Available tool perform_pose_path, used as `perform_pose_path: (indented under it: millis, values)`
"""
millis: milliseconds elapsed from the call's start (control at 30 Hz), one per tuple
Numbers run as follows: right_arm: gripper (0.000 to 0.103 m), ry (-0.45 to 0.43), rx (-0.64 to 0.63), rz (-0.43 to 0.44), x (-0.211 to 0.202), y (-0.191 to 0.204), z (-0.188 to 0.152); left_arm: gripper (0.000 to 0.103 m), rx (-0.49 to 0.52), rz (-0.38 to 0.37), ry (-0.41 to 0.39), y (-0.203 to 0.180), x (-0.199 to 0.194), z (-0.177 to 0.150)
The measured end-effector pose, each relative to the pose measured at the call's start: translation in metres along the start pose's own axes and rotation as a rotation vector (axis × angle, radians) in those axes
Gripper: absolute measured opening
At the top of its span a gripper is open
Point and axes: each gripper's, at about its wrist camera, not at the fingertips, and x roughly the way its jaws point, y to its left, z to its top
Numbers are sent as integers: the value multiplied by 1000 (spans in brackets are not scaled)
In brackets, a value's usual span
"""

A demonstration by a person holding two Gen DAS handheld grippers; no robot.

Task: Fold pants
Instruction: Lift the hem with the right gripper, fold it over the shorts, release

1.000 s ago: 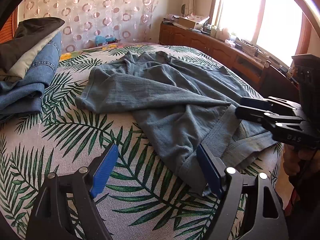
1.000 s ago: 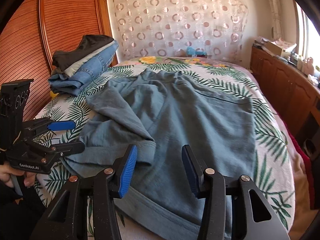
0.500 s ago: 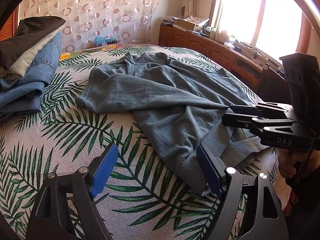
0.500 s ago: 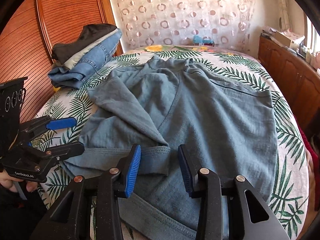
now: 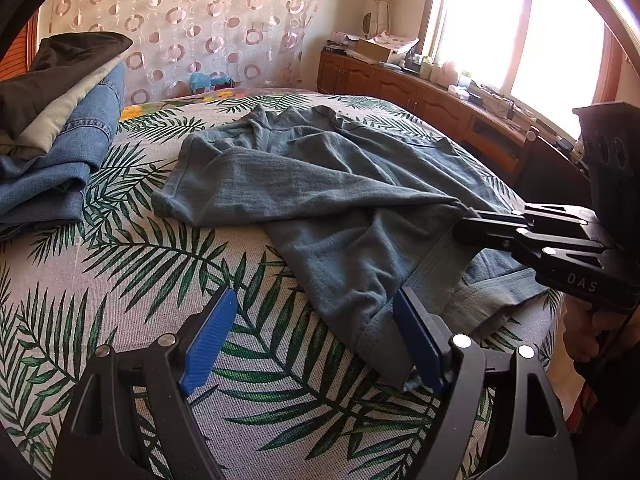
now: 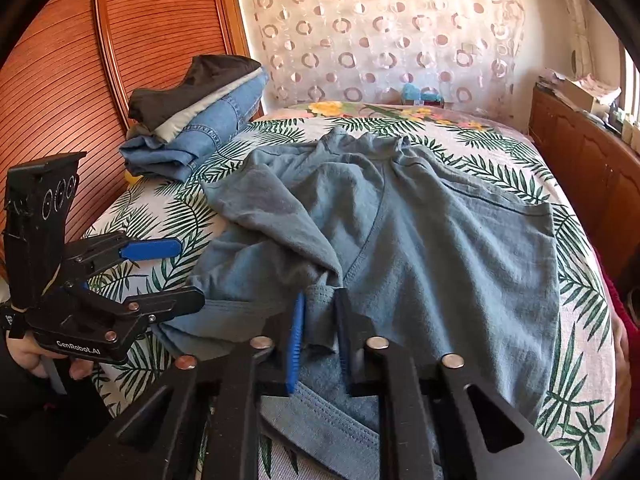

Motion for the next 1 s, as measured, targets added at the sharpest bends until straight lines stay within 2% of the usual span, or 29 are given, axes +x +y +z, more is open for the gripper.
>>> perform_pose_path:
  millis: [100,233,400,567,1000]
  values:
    - [7,-31,-12,5,-9,3,0,81,-10,11,3,-2,-4,0]
    - [6,-70,-23,-28,-27,6,-3,81,20,46,-47,-12,-17,5]
    - [6,-146,-33,-66,-60,7,-9,81,30,32,-74,-22,-26,13]
    - [6,-177,-25,-99,-89,-1,-19,81,35,14,-86,-26,-27,18]
    - [6,-162,23,-177,-129,-12,-49,81,69,-17,-103,-41,-14,35]
